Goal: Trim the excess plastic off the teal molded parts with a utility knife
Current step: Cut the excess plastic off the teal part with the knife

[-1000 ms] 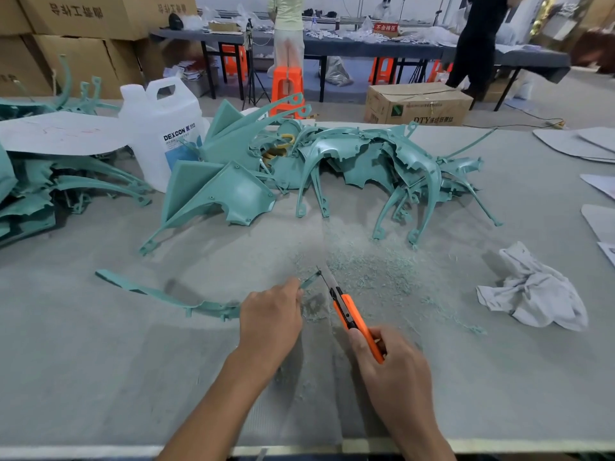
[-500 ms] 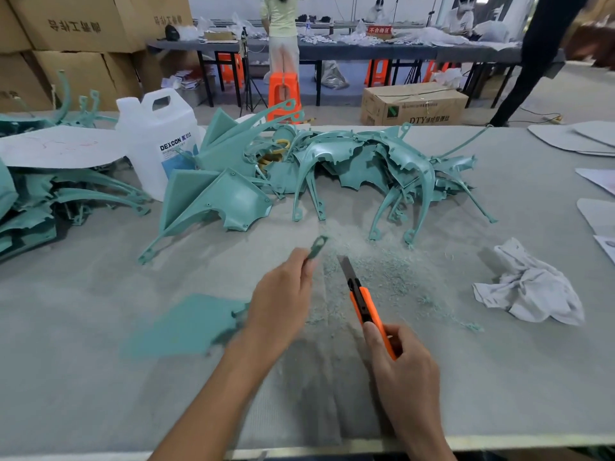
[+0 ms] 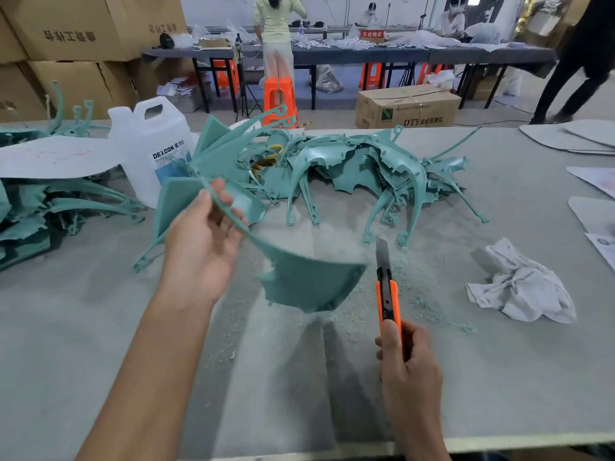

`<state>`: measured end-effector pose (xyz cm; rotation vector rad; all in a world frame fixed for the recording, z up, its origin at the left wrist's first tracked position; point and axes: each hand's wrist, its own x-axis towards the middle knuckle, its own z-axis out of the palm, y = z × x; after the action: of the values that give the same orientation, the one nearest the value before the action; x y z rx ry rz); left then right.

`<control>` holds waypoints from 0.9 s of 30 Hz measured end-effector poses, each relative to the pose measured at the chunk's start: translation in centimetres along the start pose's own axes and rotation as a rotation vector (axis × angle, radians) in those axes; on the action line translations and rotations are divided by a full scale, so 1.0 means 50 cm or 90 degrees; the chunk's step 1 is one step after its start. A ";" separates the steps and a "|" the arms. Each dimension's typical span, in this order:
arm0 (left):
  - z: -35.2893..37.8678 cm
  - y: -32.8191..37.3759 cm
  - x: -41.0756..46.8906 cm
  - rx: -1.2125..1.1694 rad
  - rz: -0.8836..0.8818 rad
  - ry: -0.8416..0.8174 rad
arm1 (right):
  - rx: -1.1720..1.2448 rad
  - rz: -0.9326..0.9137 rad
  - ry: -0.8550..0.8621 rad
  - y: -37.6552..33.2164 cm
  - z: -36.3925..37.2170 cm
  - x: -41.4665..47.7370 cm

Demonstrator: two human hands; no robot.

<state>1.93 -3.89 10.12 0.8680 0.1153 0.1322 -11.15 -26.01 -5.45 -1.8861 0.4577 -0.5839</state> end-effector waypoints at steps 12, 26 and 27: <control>-0.169 -0.094 0.050 0.213 -0.184 0.302 | 0.004 -0.046 -0.123 -0.011 0.020 -0.005; -0.140 -0.137 -0.111 0.275 -0.171 -0.001 | 0.125 0.042 -0.217 -0.052 0.082 -0.028; -0.133 -0.148 -0.124 0.227 -0.161 -0.026 | 0.142 0.056 -0.218 -0.058 0.083 -0.032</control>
<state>-4.71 -4.62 0.45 1.2017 0.2136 -0.1472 -9.87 -20.98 -4.38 -1.6985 0.2387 -0.2339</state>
